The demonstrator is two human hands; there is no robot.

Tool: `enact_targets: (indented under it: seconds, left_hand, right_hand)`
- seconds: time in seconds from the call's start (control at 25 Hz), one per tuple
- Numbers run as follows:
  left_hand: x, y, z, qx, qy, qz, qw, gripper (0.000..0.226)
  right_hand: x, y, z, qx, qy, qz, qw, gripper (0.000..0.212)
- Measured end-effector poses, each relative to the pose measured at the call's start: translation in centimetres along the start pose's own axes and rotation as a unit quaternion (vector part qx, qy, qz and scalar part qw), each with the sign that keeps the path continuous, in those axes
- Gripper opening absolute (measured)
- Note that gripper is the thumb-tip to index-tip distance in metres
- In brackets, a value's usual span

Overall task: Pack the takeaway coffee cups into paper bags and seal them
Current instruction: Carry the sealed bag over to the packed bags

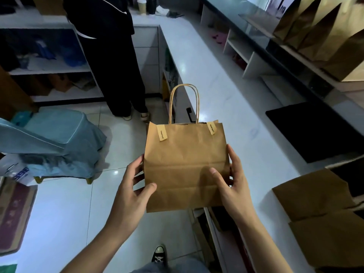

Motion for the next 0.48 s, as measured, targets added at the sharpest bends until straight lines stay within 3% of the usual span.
enact_targets:
  seconds: [0.48]
  left_hand:
    - [2.9,0.0,12.2,0.010,0.019,0.008,1.000,0.066]
  right_hand:
    - [0.0,2.6,12.9,-0.002,-0.025,-0.034,0.999,0.070]
Point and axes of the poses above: each hand's wrist, its own z-axis towards the middle knuckle, its own x-axis out of the palm, y = z × x, the point moved 7 cm from there along z, towards the middle knuckle, and after that the axes turned 10 degrees about x, right-handed, at the moved point
